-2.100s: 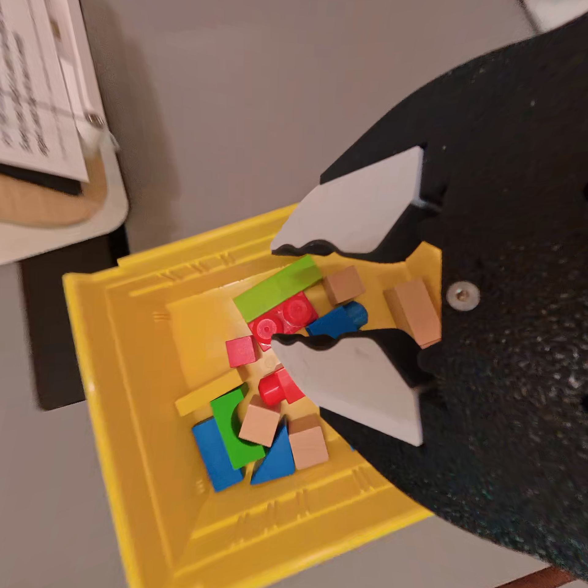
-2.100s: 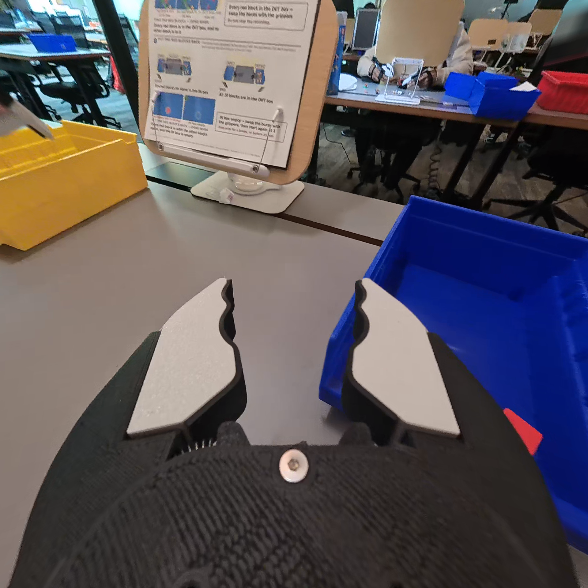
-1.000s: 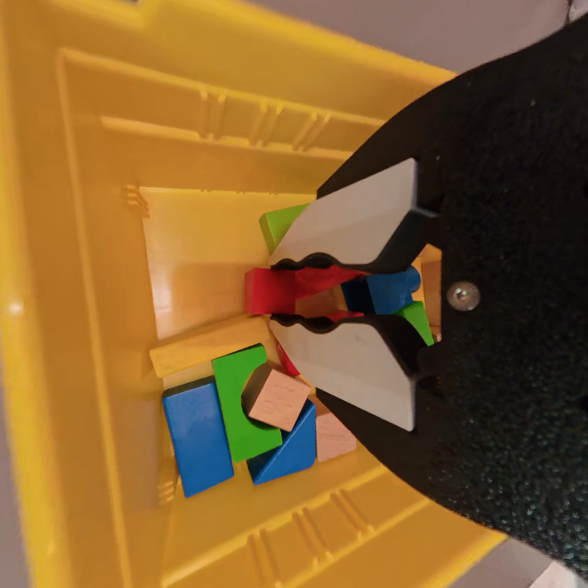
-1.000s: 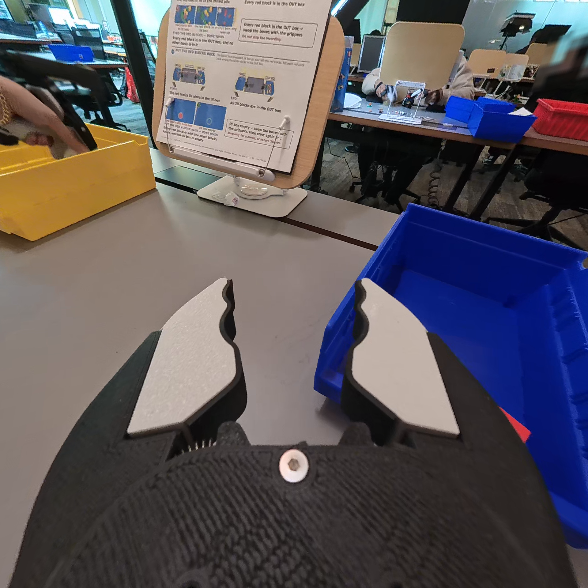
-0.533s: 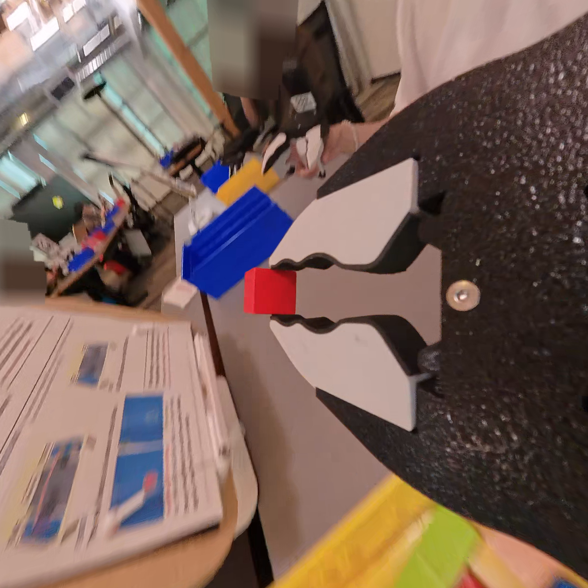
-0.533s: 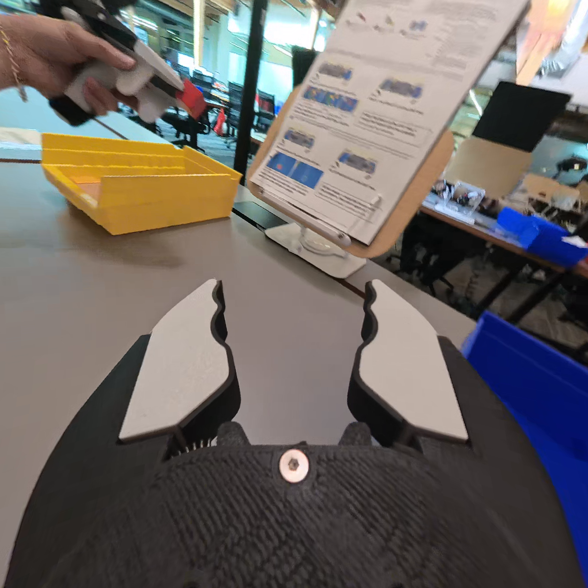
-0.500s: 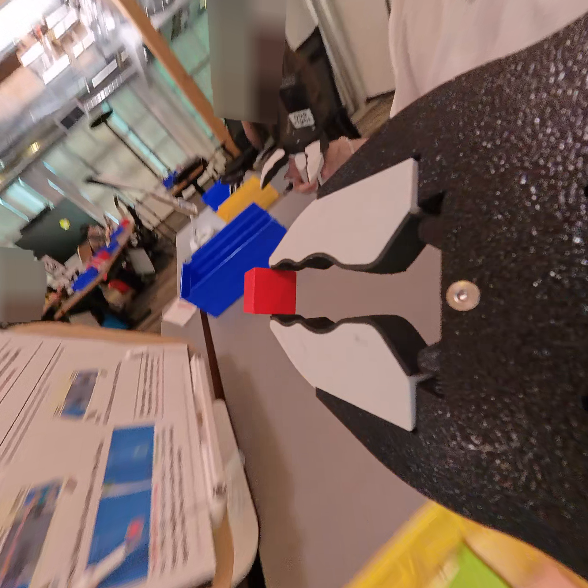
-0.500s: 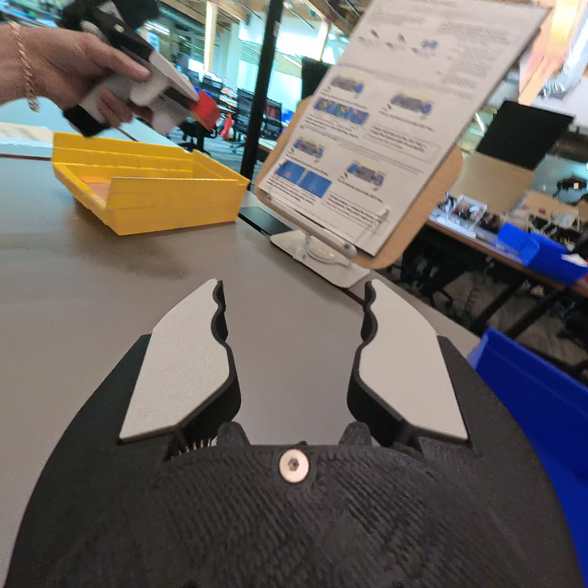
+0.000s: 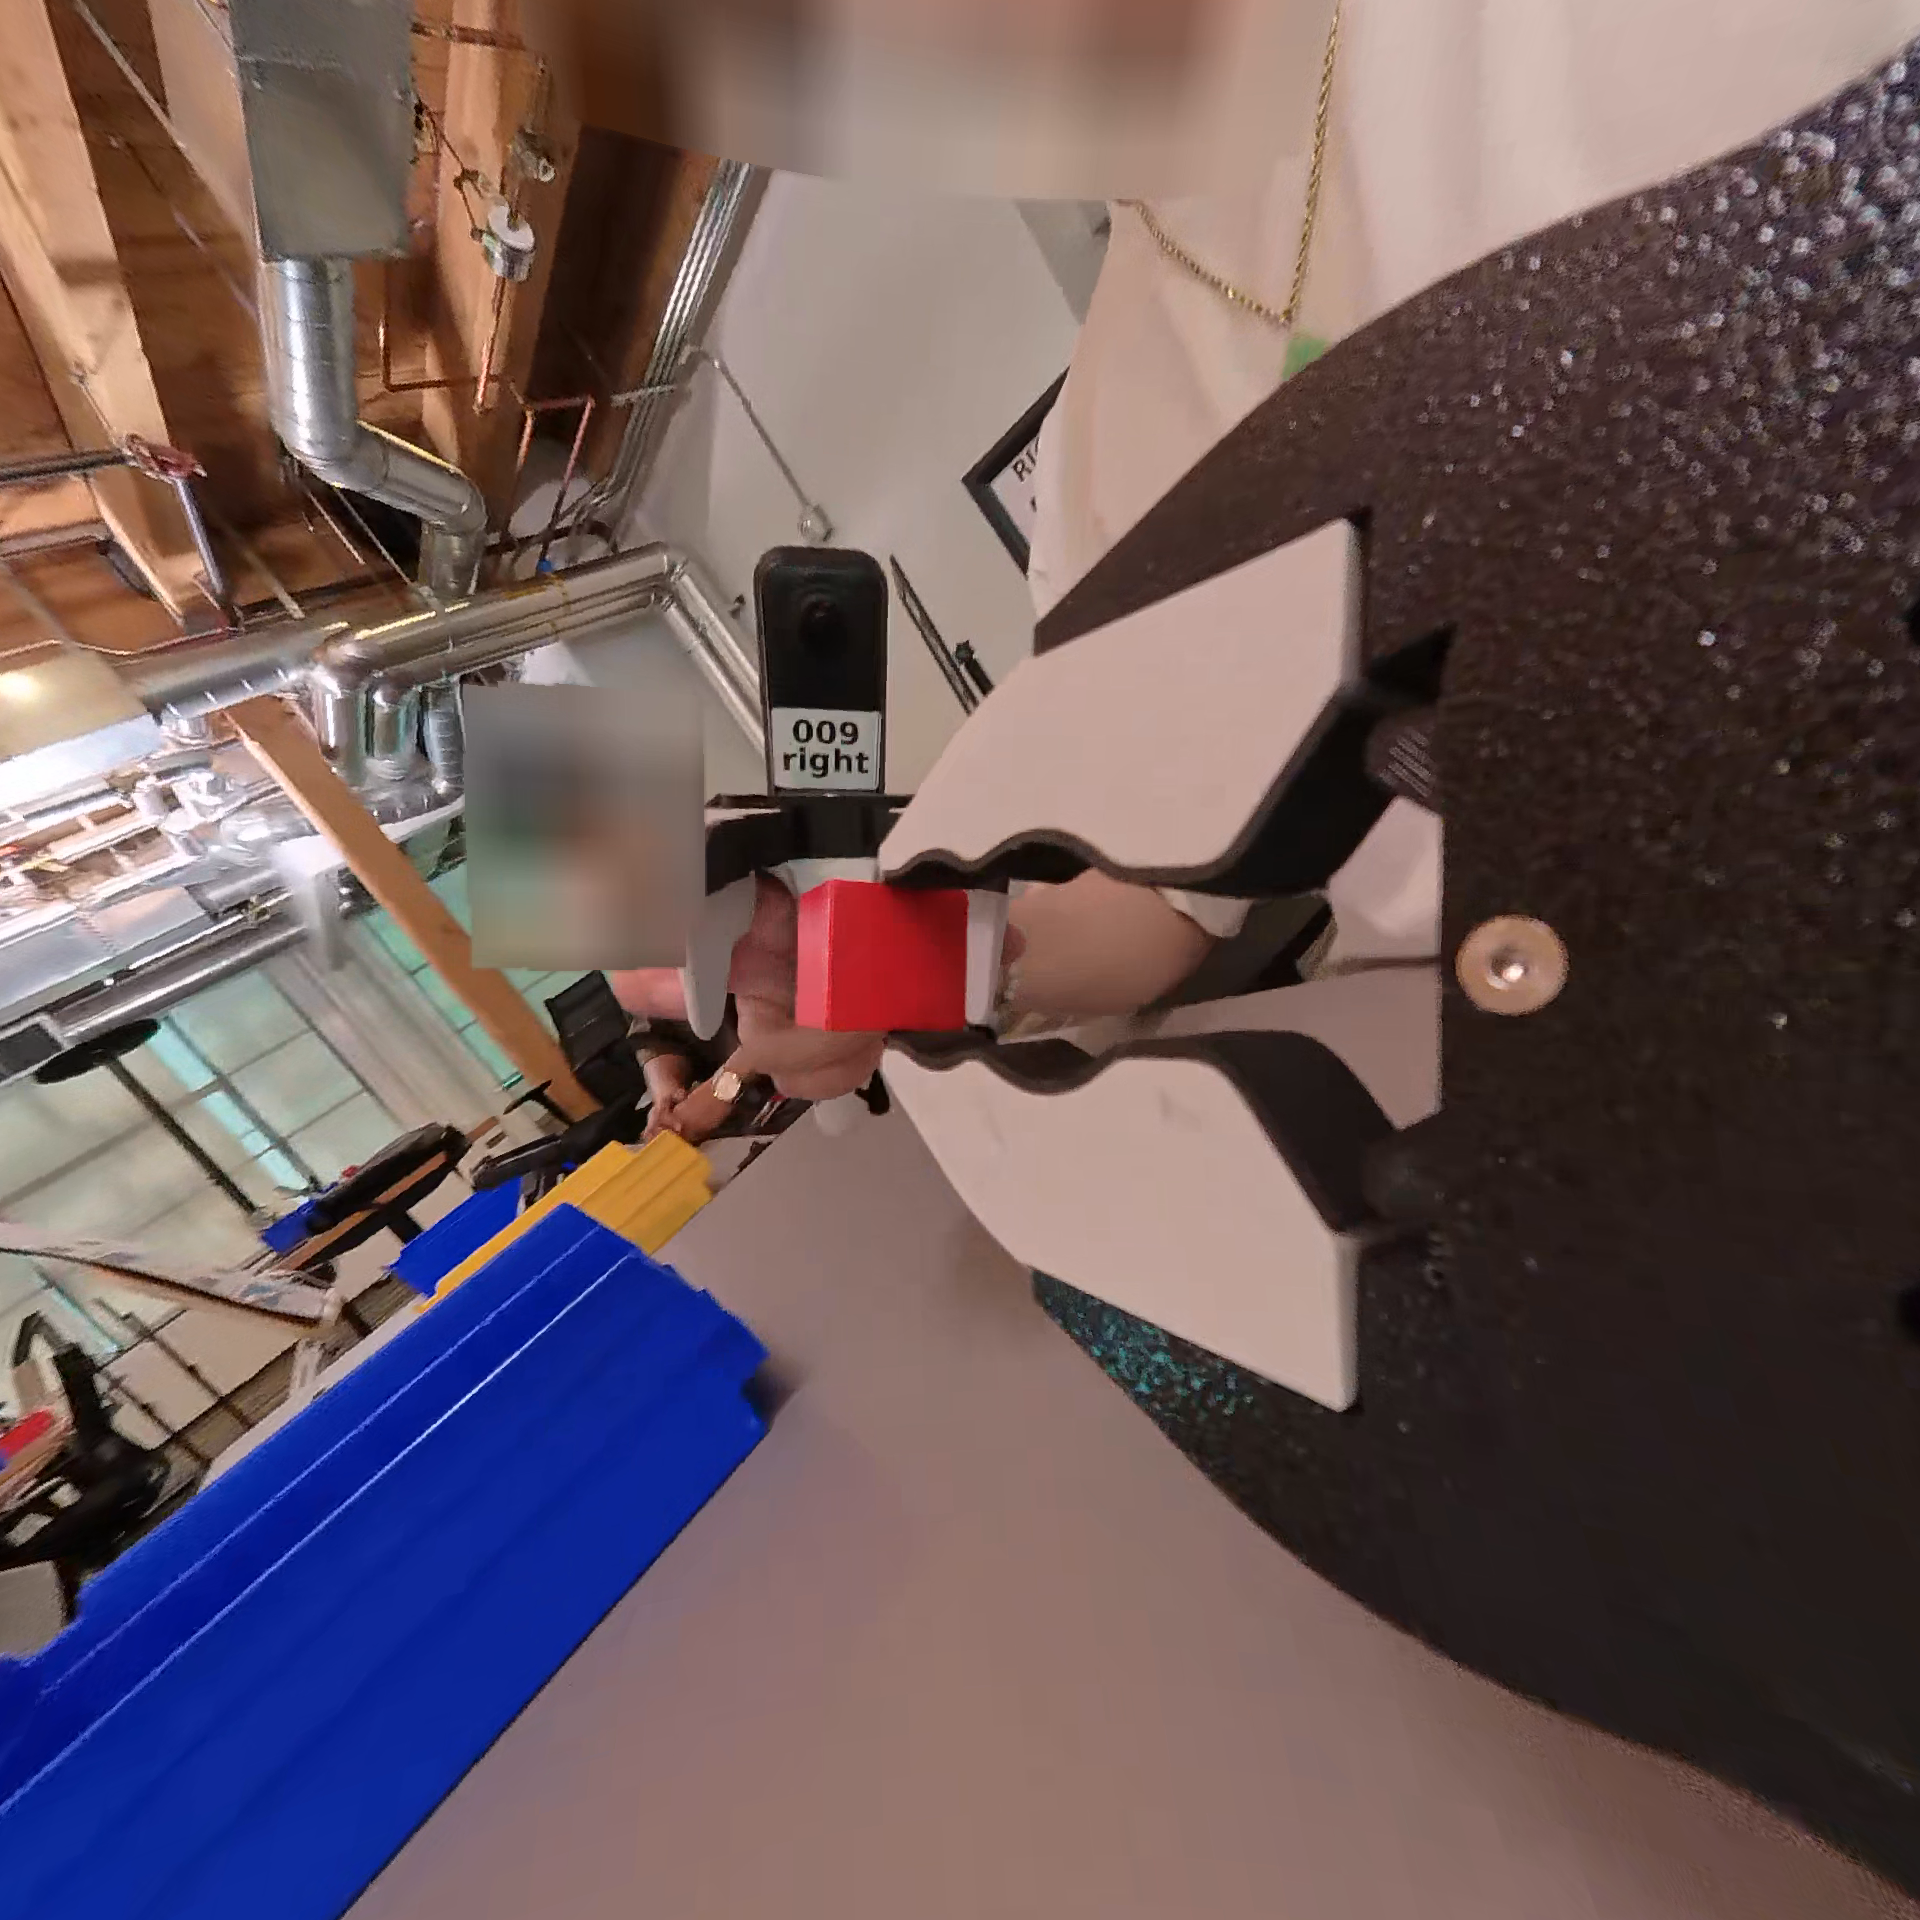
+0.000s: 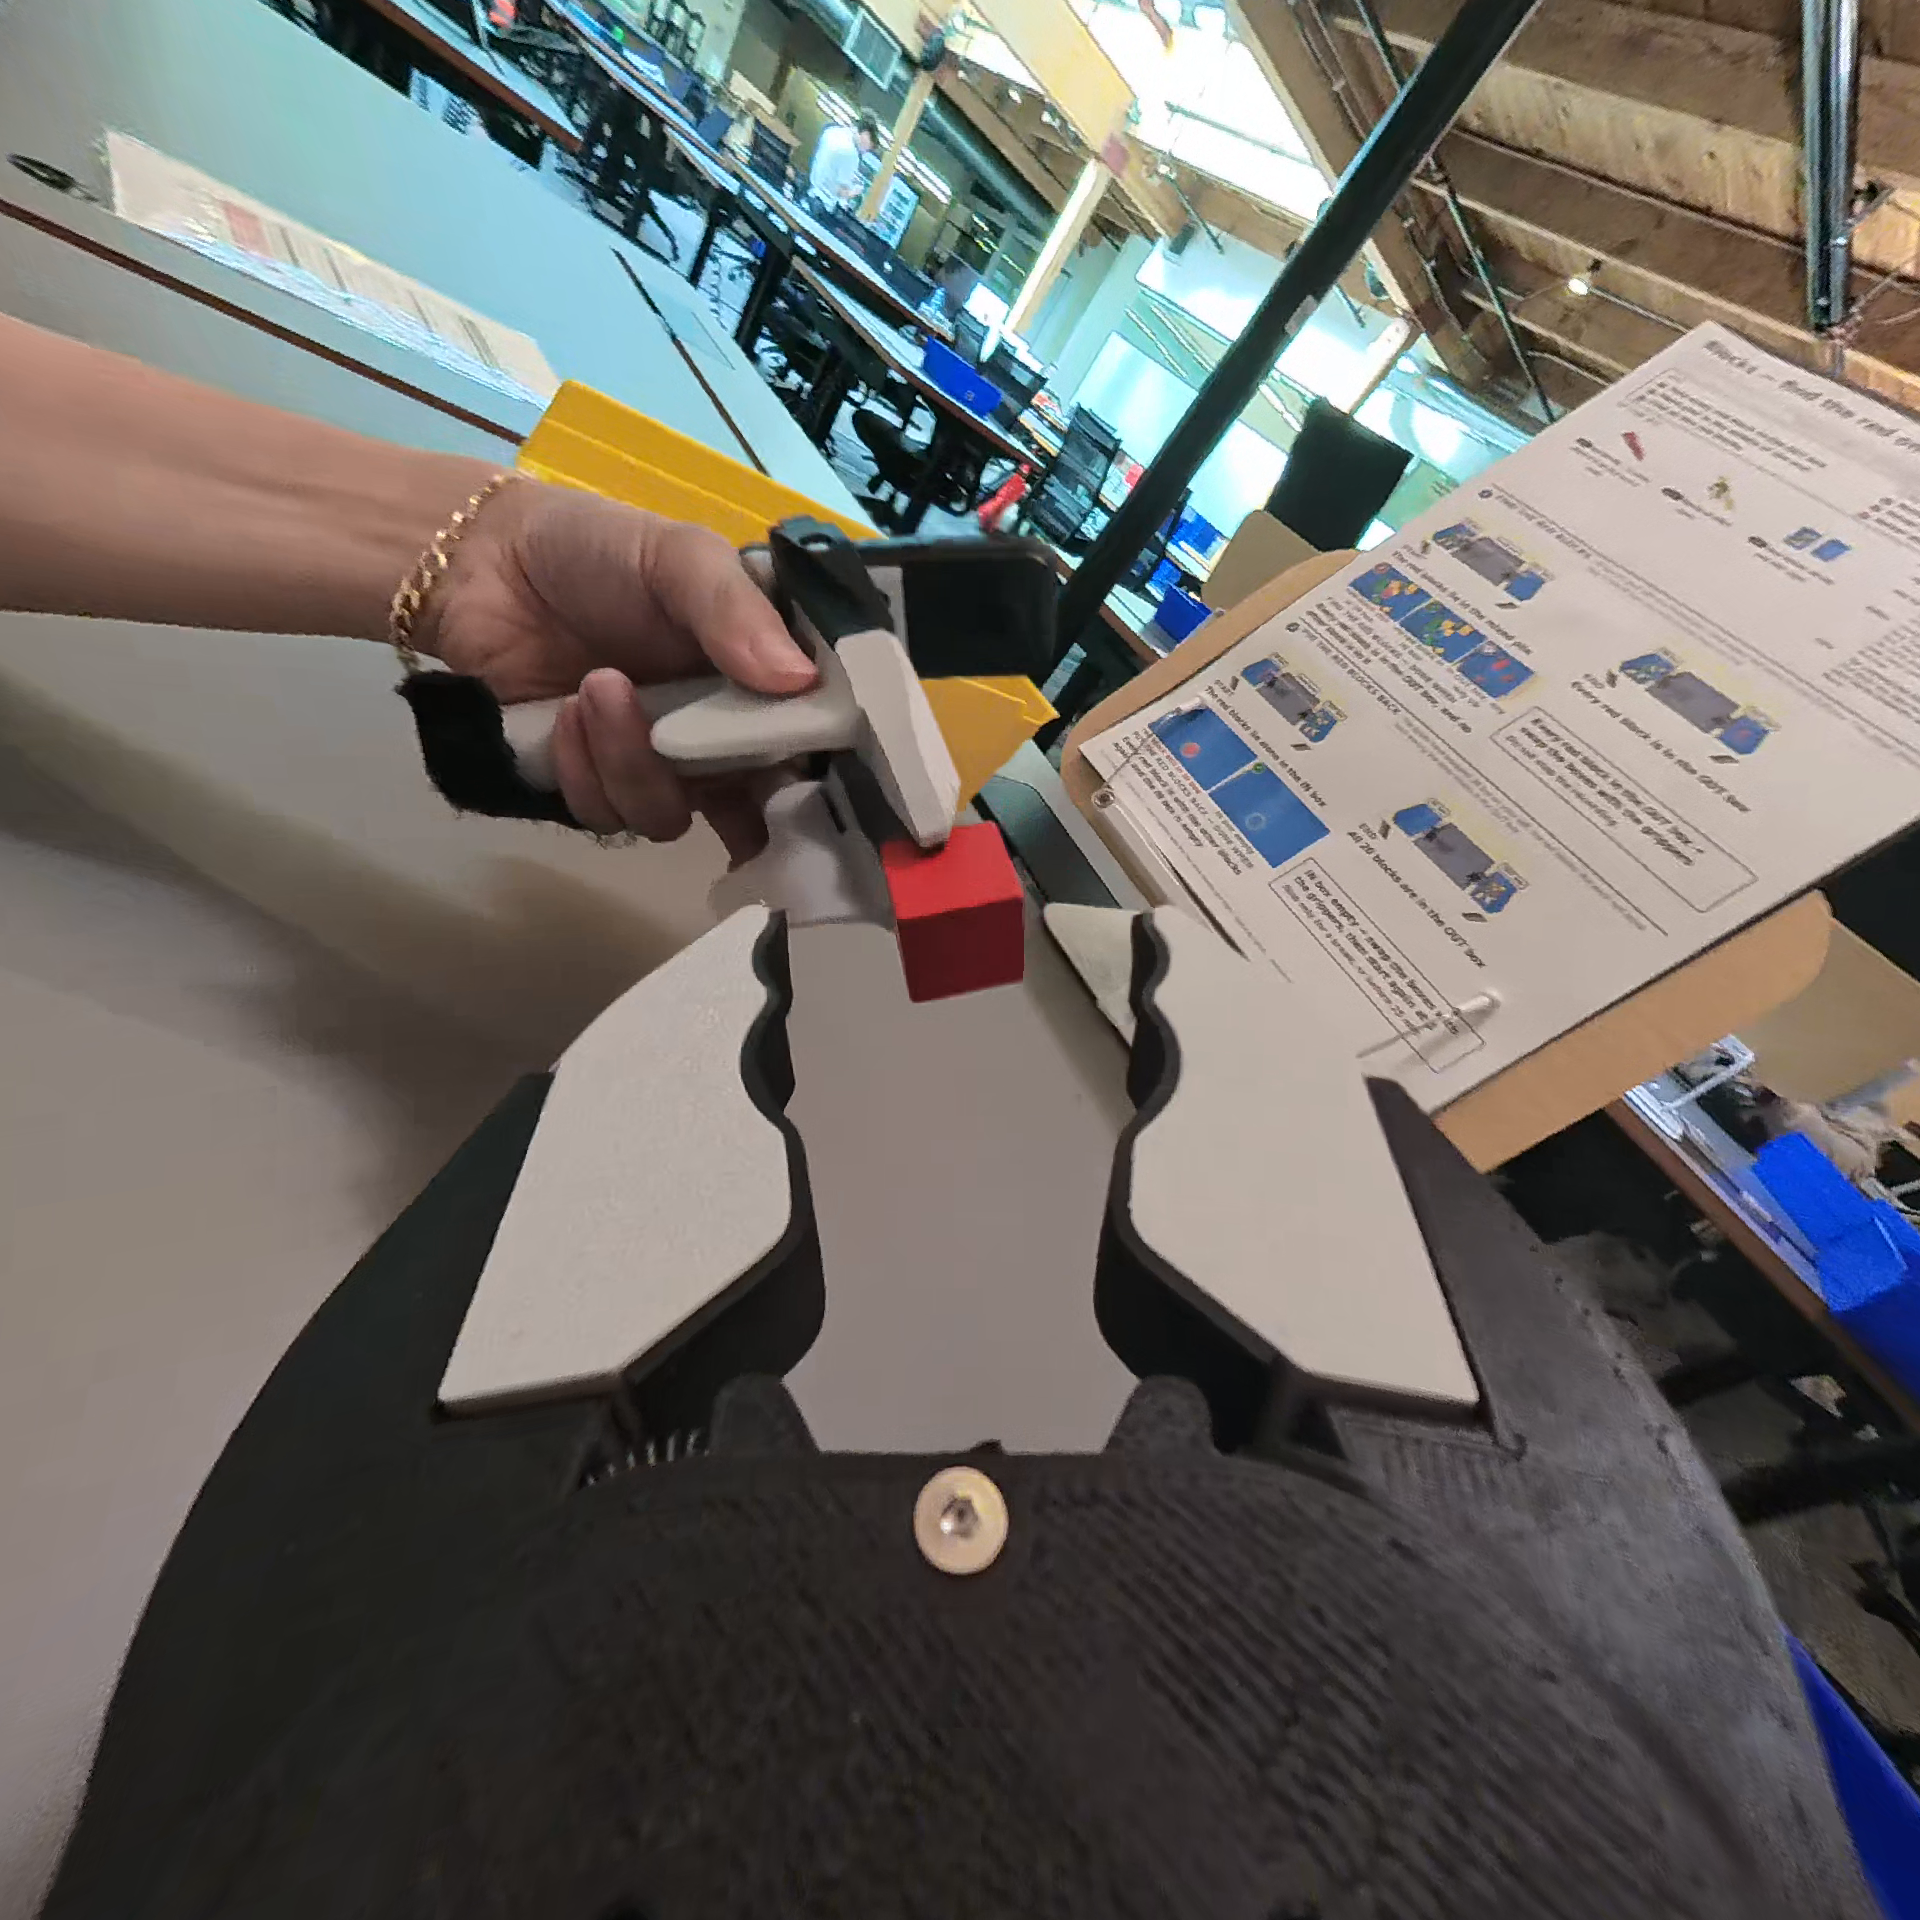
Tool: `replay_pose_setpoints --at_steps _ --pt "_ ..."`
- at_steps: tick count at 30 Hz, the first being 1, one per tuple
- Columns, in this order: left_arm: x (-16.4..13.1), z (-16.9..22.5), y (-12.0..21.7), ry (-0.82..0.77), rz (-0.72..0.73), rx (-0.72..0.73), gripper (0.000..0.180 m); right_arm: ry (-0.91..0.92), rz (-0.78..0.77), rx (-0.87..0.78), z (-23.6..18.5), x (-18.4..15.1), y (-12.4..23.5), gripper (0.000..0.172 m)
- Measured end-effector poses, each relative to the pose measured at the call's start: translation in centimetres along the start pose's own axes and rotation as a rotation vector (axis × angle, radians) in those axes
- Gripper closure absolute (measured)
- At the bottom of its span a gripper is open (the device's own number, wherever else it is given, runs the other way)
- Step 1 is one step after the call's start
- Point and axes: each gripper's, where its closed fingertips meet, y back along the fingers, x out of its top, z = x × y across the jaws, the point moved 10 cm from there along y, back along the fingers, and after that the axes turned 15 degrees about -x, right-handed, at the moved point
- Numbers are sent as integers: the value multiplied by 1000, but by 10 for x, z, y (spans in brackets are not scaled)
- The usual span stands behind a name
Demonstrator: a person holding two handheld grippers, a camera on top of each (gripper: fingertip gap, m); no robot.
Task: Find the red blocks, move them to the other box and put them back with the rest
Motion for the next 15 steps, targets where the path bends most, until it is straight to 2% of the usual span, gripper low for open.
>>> replay_pose_setpoints --at_steps 6,8,10,13,15 --pt "-11 -3 -8 61 -42 -59 155 19 3 82 -11 -6 -6 127" --pt "-14 -4 -9 69 -56 -75 155 13 7 79 -13 -6 -8 143" --pt "-16 -5 -9 61 -51 -69 155 17 -12 93 -13 -7 -9 143" --pt "-17 -6 -7 18 -20 -18 153 5 -48 92 -10 -8 -8 143" --pt "-17 -8 -2 -49 3 108 133 -26 -104 37 2 -9 -4 143"
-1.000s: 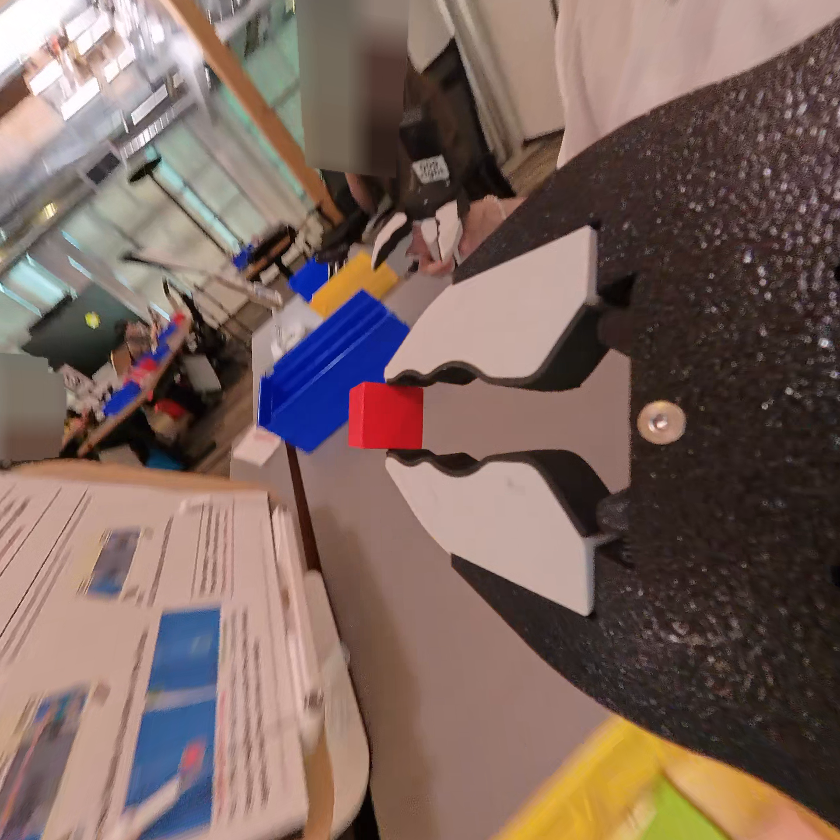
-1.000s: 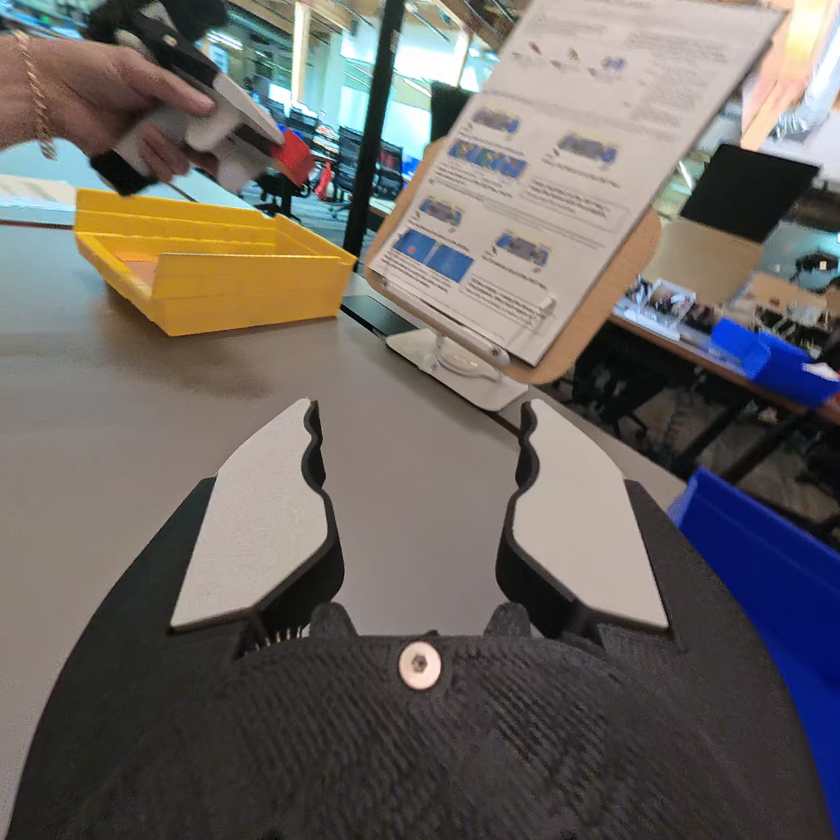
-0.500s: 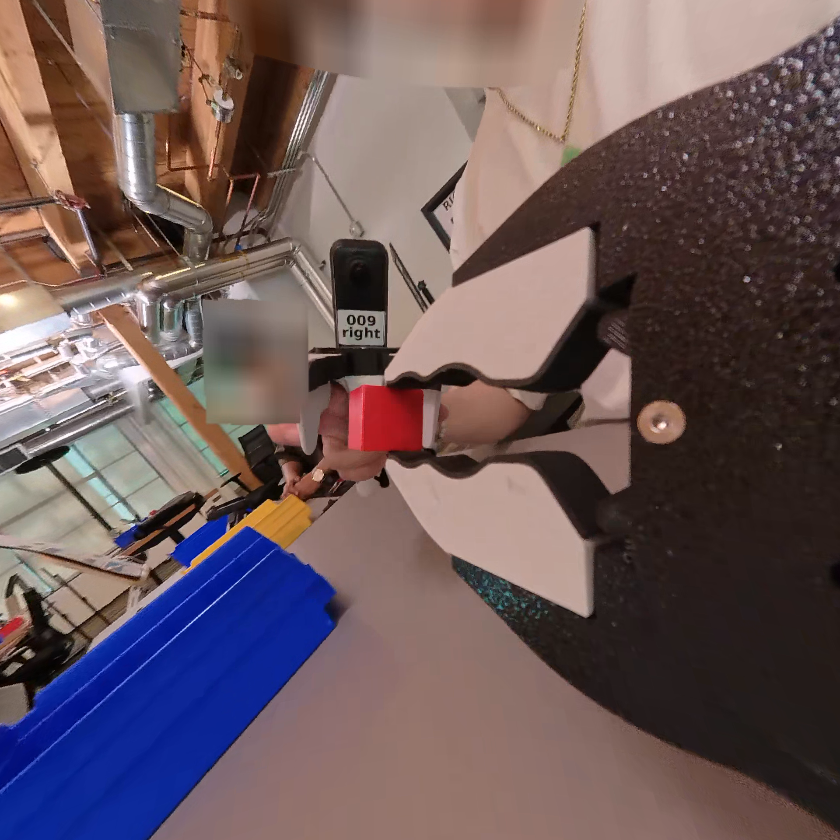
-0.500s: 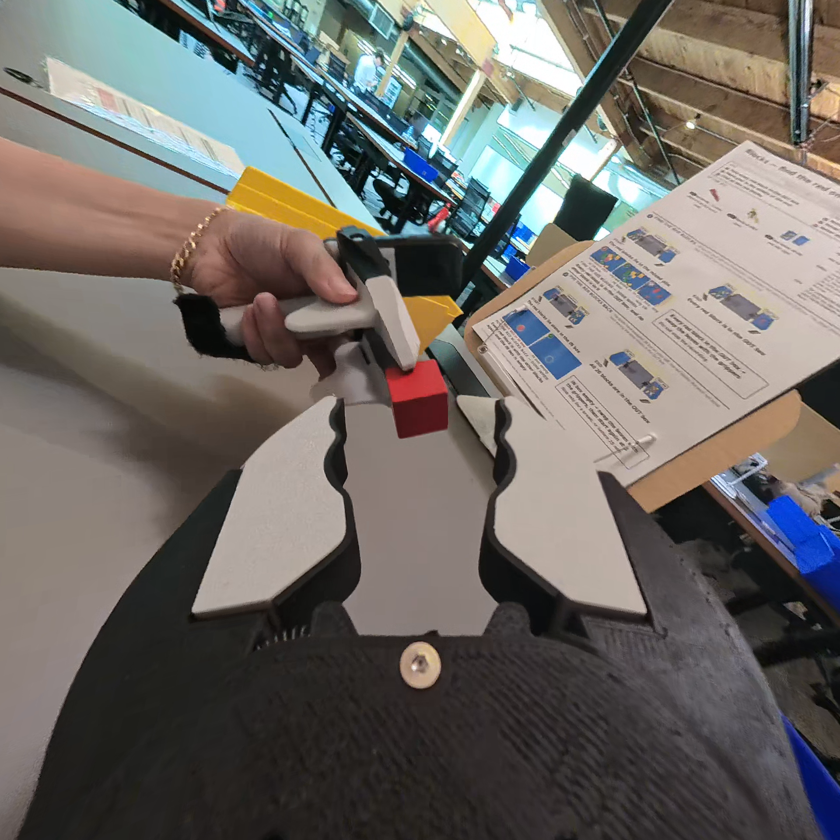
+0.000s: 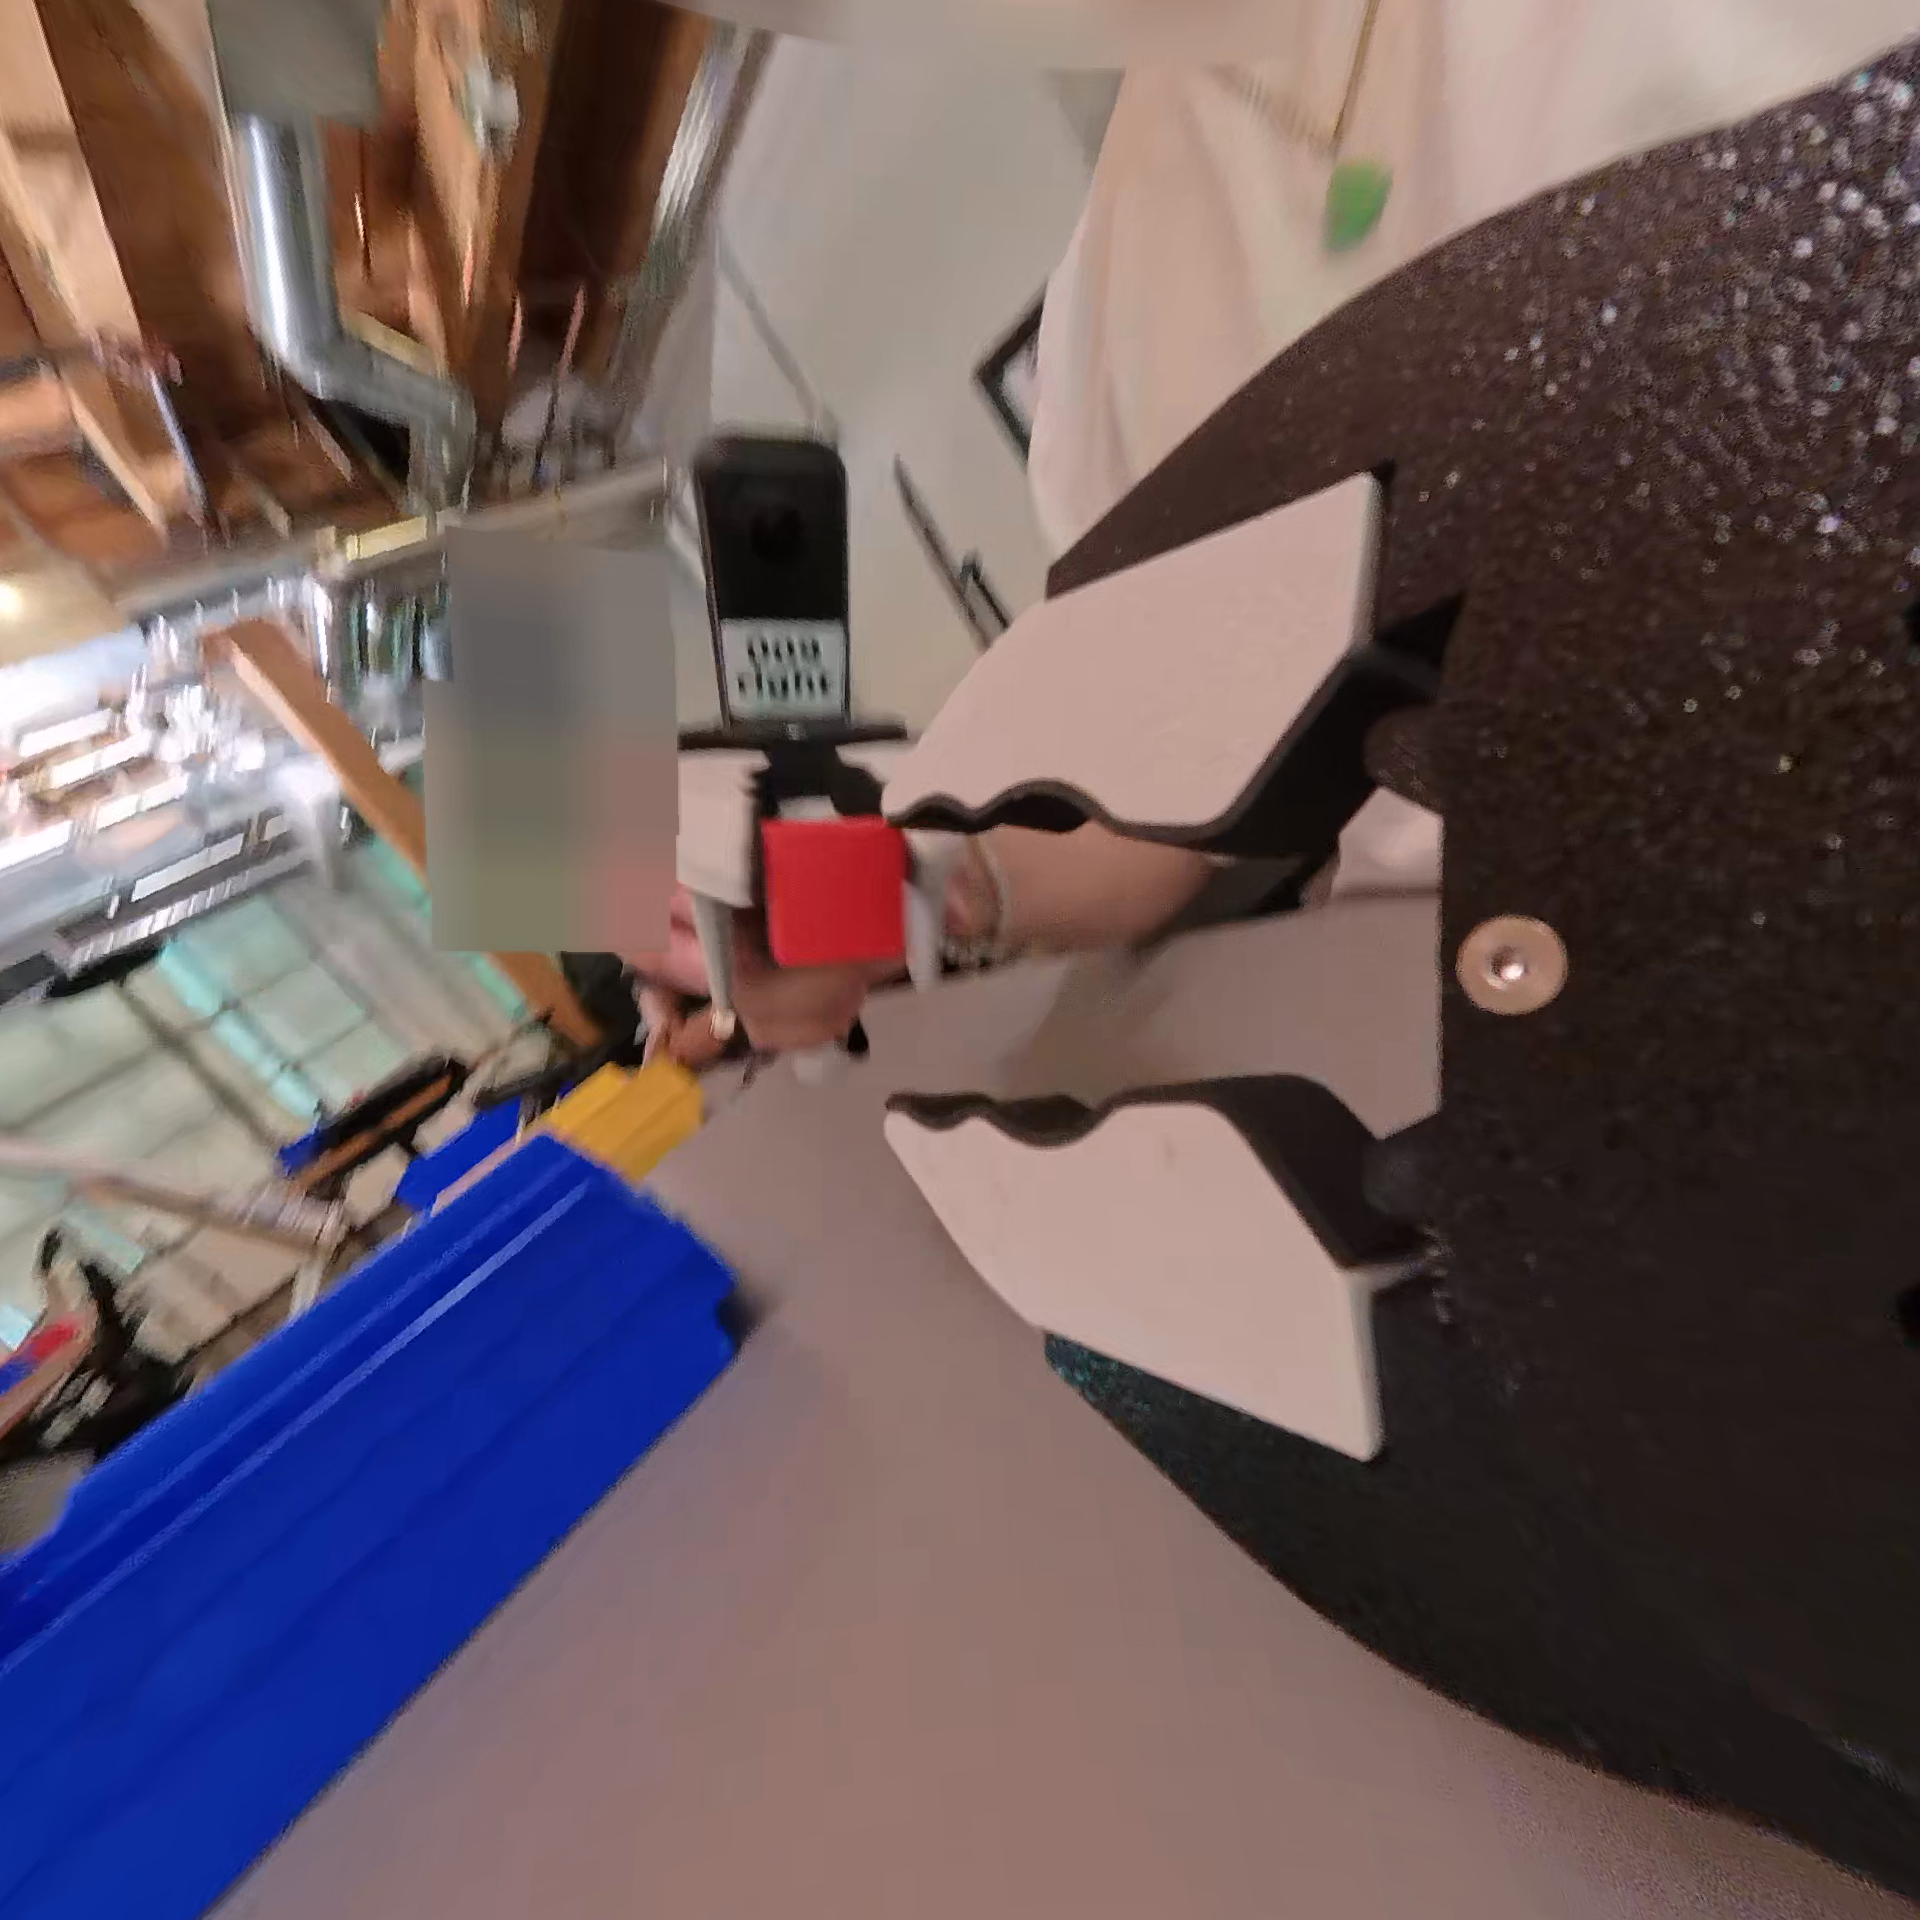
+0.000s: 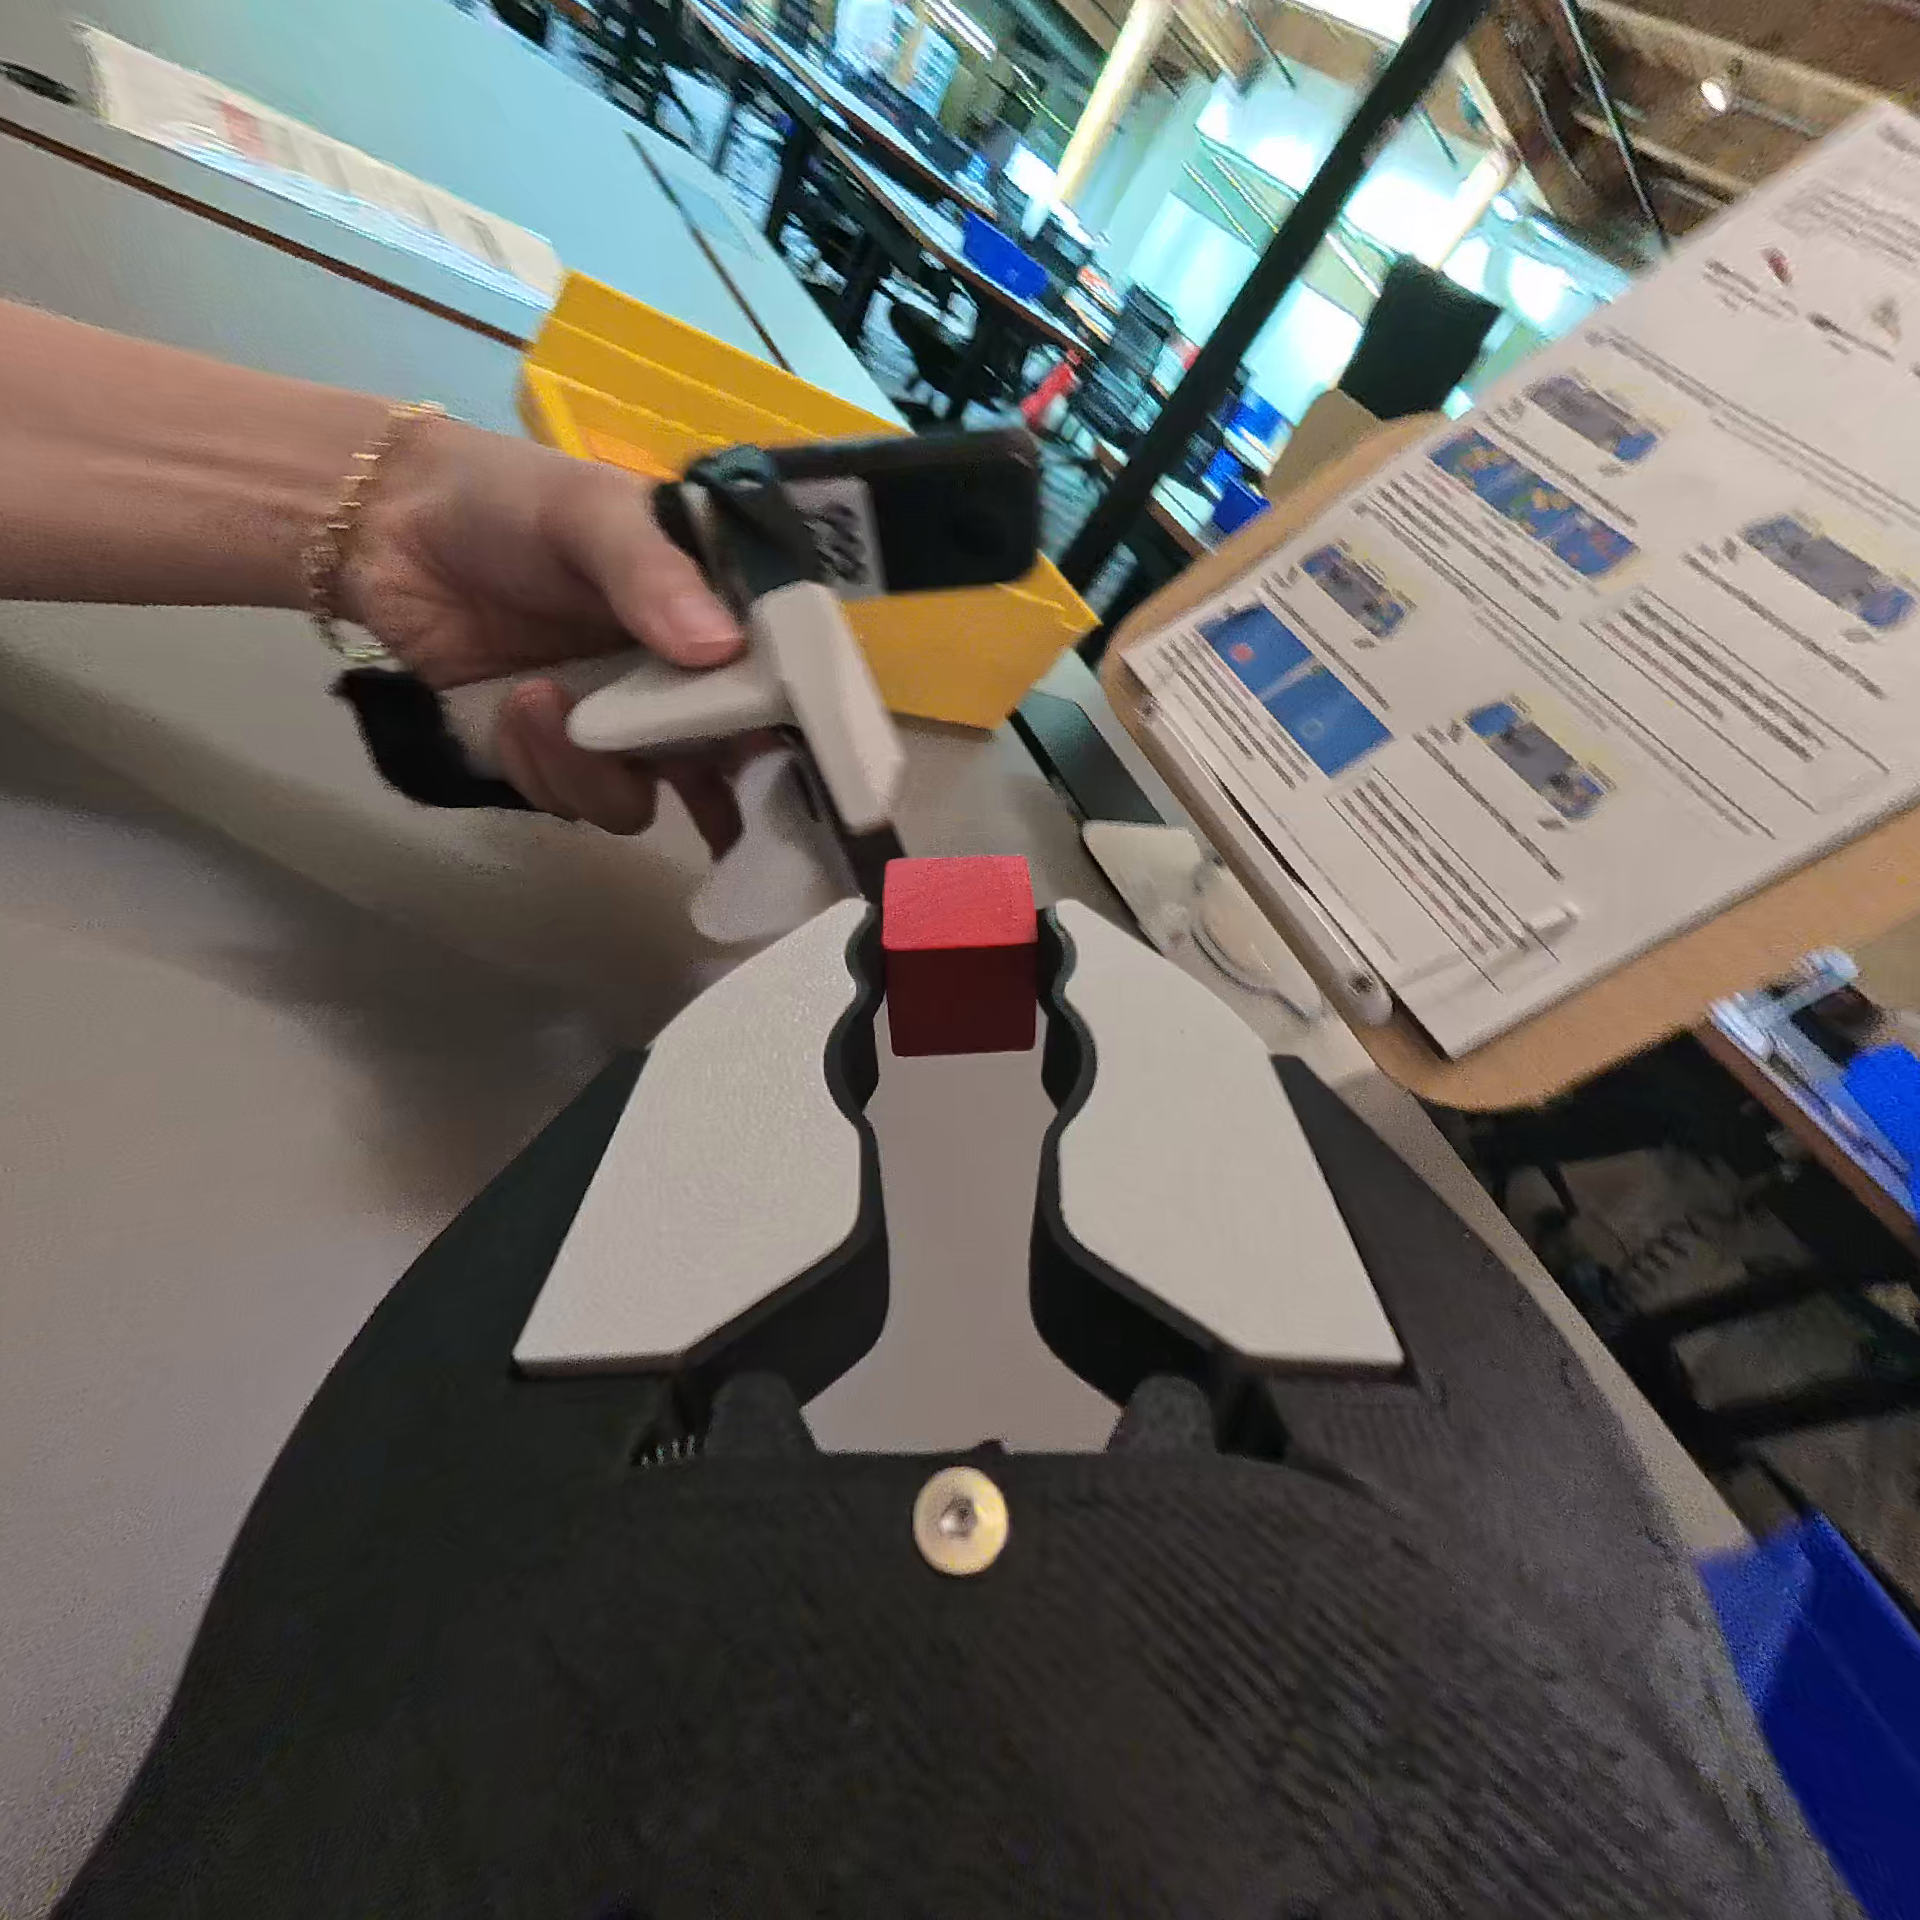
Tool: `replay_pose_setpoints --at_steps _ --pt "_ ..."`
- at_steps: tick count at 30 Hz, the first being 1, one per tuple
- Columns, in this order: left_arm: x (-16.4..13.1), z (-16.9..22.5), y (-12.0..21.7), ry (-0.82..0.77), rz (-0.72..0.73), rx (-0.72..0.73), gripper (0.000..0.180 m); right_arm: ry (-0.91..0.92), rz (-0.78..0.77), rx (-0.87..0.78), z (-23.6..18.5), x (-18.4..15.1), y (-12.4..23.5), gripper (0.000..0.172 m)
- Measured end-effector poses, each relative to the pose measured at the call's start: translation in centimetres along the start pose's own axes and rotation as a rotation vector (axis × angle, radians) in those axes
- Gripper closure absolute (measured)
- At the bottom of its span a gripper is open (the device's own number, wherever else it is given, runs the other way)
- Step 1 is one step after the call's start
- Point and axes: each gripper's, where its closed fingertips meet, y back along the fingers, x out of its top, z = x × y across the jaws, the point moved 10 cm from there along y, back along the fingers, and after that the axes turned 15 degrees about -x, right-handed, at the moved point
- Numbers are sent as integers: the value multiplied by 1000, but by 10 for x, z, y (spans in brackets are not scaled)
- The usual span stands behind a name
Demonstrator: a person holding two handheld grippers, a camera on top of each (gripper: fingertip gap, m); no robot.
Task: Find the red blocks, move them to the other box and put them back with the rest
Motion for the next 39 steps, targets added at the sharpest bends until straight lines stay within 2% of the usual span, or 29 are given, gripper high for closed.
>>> replay_pose_setpoints --at_steps 1,4,8,9,12,16,20,24,26,32,35,39 --pt "-1 0 4 -53 9 64 128 -8 -43 -41 11 -2 5 143" --pt "-2 3 20 -212 60 246 128 -54 -254 -227 59 -13 29 143" --pt "-7 14 37 -385 95 433 133 -198 -628 -457 132 -49 66 143" --pt "-7 15 39 -415 93 464 135 -222 -729 -473 146 -61 72 143" --pt "-9 15 40 -440 38 523 136 -305 -961 -436 177 -101 73 143" --pt "-13 11 37 -440 -19 554 136 -391 -1162 -358 198 -148 52 142" --pt "-15 9 36 -435 -57 573 136 -400 -1292 -263 201 -177 28 142" --pt "-15 10 38 -443 -58 581 136 -415 -1317 -222 203 -187 12 139" --pt "-14 11 38 -440 -56 577 135 -389 -1330 -254 206 -184 10 102" --pt "-14 15 38 -456 -62 589 135 -363 -1112 -388 209 -139 21 106" --pt "-11 22 41 -479 -51 618 134 -342 -909 -464 200 -102 34 109" --pt "-3 43 59 -526 -24 758 133 -356 -605 -437 168 -56 48 115"
